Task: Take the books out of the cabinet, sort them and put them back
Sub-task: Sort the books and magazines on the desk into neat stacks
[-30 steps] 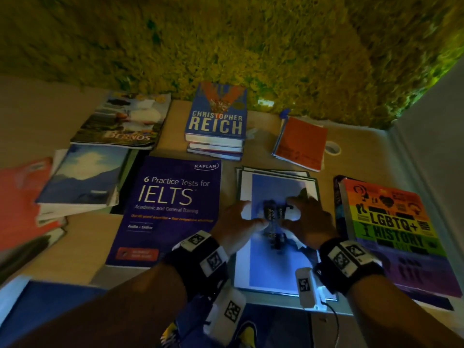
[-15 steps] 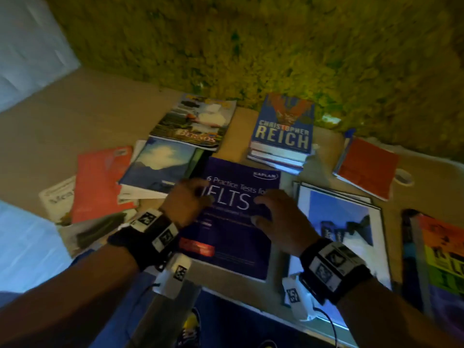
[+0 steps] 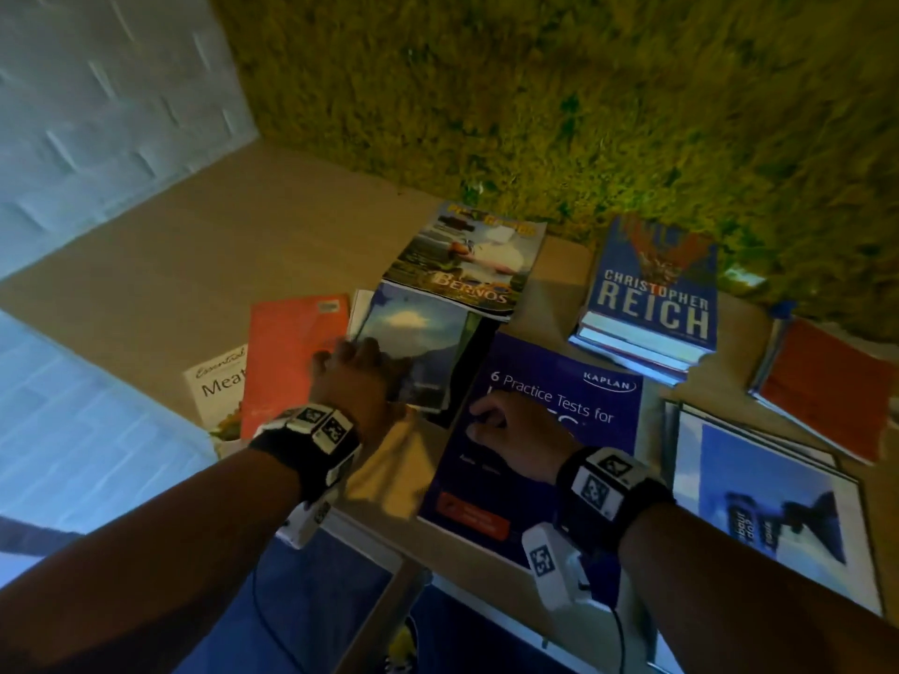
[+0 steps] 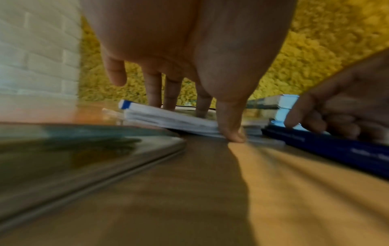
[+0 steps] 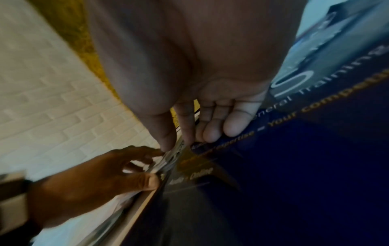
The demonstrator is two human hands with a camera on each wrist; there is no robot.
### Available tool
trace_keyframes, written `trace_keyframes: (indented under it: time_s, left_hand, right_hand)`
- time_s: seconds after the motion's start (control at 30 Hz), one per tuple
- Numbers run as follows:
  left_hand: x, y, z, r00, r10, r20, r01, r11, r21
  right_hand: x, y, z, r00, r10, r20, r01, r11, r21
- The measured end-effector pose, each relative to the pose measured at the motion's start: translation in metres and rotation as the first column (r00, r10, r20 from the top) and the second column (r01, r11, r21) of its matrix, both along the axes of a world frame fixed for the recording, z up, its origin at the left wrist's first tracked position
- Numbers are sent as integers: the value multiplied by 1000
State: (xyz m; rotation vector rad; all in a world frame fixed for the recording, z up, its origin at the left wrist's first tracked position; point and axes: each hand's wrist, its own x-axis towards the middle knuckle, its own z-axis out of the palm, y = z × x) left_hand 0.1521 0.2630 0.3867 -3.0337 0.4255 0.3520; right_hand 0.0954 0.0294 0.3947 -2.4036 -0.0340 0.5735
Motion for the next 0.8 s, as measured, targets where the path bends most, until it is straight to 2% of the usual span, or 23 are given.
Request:
trace_keyframes:
  time_s: [0.13, 0.23, 0.33, 0.37, 0.47, 0.5, 0.53, 0.63, 0.67, 0.7, 0.77, 0.8]
  left_hand:
    - [-5, 12, 8, 998, -53, 34, 59, 976, -208]
    - [-15, 22, 7, 986, -104, 133, 152, 894, -422]
    - [-39, 13, 4, 973, -54, 224, 176, 801, -572]
    - [-48, 7, 6, 985, 2, 175, 120, 718, -686]
    - [-69, -14, 4, 998, -57, 11, 43, 594, -804]
    - [-75, -19, 6, 994, -31, -108, -78, 508, -858]
    - [-75, -19, -1, 989, -29, -148, -116, 476, -872]
    - [-76, -23, 7, 964, 4, -266, -260, 217, -941]
    - [-76, -27, 13, 945, -11, -327, -324, 109, -940]
    - [-77, -30, 19, 909, -56, -414, -416, -21, -909]
    - [-82, -36, 33, 852, -160, -498, -522, -210, -826]
    - [-82, -39, 34, 832, -200, -517, -553, -246, -796]
  right_hand:
    - [3, -7, -2, 995, -85, -54, 91, 990, 111]
    - [3, -6, 3, 982, -154, -110, 175, 962, 208]
    - [6, 0, 12, 910, -276, -309, 371, 874, 312]
    - [6, 1, 14, 887, -285, -363, 411, 846, 340]
    - [6, 2, 13, 856, -319, -408, 483, 776, 406]
    - [6, 2, 13, 847, -341, -408, 505, 756, 416]
    - [7, 2, 12, 835, -368, -409, 531, 733, 424]
    - [8, -6, 8, 778, -451, -436, 623, 638, 453]
    - [7, -9, 8, 758, -470, -451, 650, 598, 469]
    - [5, -12, 9, 738, -485, -470, 675, 555, 487]
    - [-3, -20, 11, 720, -488, -493, 694, 483, 534]
    - [-8, -25, 11, 717, -497, -489, 696, 466, 547]
